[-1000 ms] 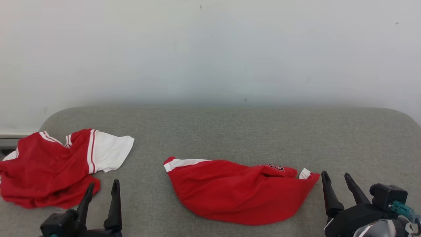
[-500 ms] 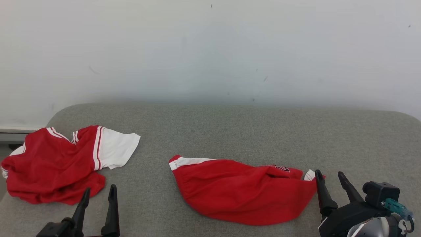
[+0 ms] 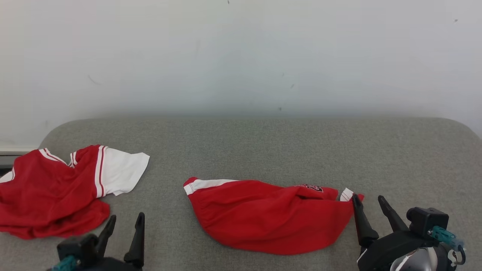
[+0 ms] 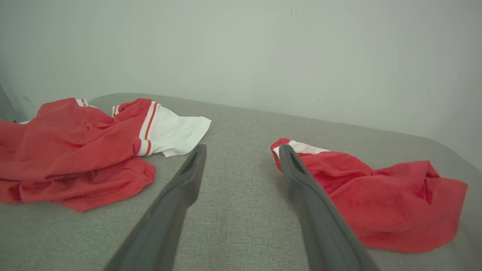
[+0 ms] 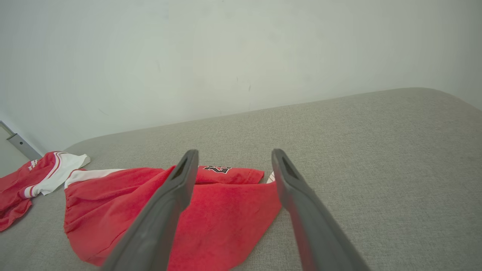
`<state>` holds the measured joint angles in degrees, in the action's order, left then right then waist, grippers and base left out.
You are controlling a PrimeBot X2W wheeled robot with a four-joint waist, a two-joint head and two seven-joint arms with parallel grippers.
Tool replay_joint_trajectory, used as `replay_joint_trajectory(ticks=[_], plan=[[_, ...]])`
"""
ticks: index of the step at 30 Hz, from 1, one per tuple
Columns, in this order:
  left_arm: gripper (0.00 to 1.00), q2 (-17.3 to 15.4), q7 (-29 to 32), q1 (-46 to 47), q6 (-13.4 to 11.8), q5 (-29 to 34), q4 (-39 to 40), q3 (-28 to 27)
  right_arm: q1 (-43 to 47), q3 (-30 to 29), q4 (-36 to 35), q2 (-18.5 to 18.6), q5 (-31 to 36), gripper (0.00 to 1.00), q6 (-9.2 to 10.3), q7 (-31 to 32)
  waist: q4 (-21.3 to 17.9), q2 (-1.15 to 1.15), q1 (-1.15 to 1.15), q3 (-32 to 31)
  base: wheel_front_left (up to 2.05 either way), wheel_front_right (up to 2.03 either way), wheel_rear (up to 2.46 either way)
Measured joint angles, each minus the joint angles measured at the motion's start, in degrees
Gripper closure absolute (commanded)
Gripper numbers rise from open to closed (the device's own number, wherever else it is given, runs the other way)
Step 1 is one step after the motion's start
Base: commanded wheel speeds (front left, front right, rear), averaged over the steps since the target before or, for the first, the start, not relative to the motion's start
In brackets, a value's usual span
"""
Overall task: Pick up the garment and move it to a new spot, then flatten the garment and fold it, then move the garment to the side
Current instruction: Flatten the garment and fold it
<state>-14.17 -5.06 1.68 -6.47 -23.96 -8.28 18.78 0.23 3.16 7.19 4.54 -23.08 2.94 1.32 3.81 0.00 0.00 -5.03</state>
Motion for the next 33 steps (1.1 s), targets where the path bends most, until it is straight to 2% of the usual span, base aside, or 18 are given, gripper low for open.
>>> replay_joint_trajectory(ticks=[7,12,19,29,30,33], plan=[[0.0,2.2,13.2,9.7,-0.1,-8.4,-9.3,-3.6,-0.9,1.5,-0.6,-0.2,0.5,0.0,-0.19,0.3,-2.6,0.0,0.0,1.4,0.0,0.0,0.0],[0.0,3.8,21.2,12.5,-0.1,-13.9,-14.4,-4.9,-1.0,2.4,-1.0,-0.3,0.6,0.0,-0.36,0.8,-4.8,0.0,0.0,2.3,0.0,0.0,0.0],[0.0,3.2,31.0,18.6,-0.4,-16.3,-19.2,-6.5,-2.1,2.4,-1.7,-0.2,1.1,0.0,-0.35,1.2,-9.2,0.0,0.01,4.0,0.0,0.0,0.0],[0.0,3.1,37.9,24.6,-0.6,-16.3,-24.2,-6.5,-3.1,1.1,-1.5,0.1,1.1,0.0,-0.33,1.2,-14.0,0.01,0.01,6.8,0.0,0.0,0.0],[0.05,3.2,38.3,24.9,-0.6,-16.2,-24.5,-6.5,-3.2,1.0,-1.5,0.2,1.1,0.0,-0.33,1.2,-14.2,0.01,0.01,7.0,0.0,0.0,0.0],[0.54,3.2,38.9,25.8,-0.6,-15.7,-25.8,-6.4,-3.1,0.6,-1.6,0.2,1.1,0.0,-0.05,1.1,-14.3,0.01,0.01,7.5,0.0,0.0,0.0]])
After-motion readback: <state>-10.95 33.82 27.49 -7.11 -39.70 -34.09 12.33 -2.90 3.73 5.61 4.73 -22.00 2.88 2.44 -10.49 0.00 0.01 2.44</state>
